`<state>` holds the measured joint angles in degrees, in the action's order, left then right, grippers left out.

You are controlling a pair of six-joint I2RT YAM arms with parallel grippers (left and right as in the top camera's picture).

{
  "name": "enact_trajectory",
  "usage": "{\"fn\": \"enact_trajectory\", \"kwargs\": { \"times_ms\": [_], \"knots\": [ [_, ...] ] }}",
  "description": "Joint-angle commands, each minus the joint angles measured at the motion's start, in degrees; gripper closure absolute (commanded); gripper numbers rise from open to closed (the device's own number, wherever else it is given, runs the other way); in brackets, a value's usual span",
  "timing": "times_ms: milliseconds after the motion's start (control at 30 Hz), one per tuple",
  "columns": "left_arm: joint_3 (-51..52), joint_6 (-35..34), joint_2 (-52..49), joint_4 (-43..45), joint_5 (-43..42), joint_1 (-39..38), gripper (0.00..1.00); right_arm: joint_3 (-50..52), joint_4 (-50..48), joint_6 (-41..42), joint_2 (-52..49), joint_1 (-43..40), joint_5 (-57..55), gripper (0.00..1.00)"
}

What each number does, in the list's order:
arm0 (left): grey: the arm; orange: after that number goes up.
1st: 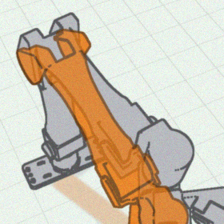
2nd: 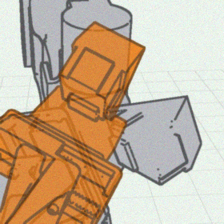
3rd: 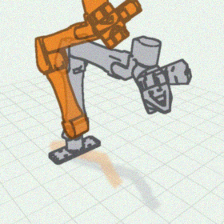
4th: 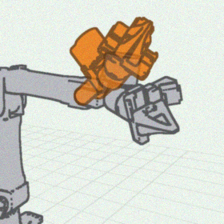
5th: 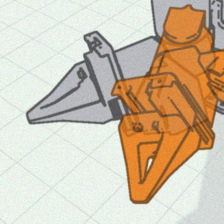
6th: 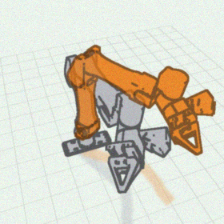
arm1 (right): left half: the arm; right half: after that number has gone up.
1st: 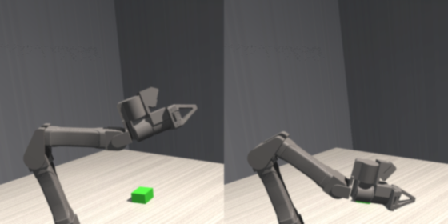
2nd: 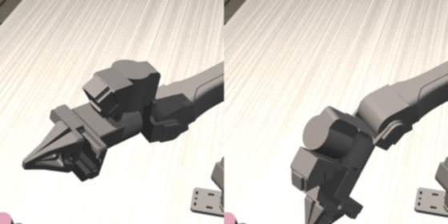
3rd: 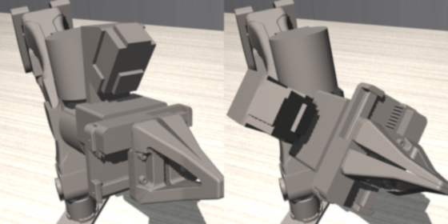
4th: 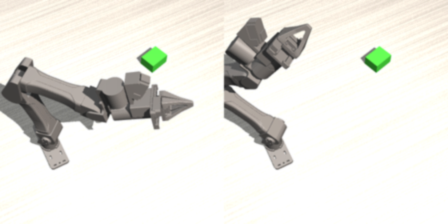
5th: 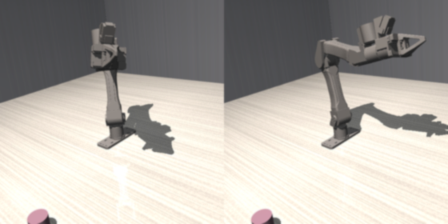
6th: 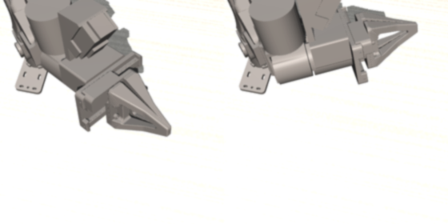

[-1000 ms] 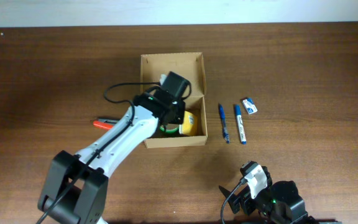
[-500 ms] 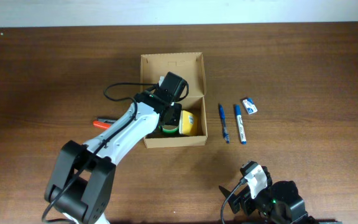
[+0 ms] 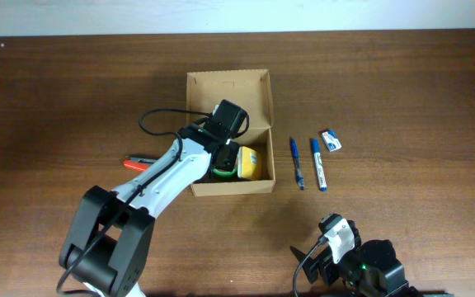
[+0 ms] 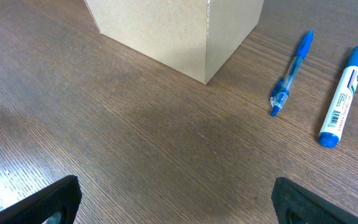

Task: Pack container
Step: 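Release the pad upright against the box wall, then push the pad down inside the box with the left gripper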

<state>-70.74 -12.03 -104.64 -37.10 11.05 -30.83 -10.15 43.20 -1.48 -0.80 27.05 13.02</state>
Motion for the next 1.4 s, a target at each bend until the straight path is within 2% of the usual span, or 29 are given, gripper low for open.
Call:
{"fn": "enact_trajectory", "kwargs": {
  "times_ms": [0,267,700,867,1367],
  "knots": [
    [1.0,3.0,-0.6,0.4,1.9,-0.1,0.98,0.4,-0.2,0.4,0.7,0.4,0.3,0.01],
    [5.2,4.6,-0.6,4.1,2.5,-0.1,0.98,0.4,-0.2,0.5,0.7,0.4,0.3,0.01],
    [4.8,7.0,-0.5,4.6,9.9,-1.0,0.98,0.4,-0.2,0.5,0.7,0.4,0.3,0.01],
    [3.7,7.3,-0.5,4.6,15.6,-3.7,0.98,0.4,-0.2,0.5,0.7,0.4,0.3,0.01],
    [3.7,9.1,-0.6,5.0,17.8,-4.9,0.98,0.4,-0.2,0.5,0.7,0.4,0.3,0.01]
  ]
}}
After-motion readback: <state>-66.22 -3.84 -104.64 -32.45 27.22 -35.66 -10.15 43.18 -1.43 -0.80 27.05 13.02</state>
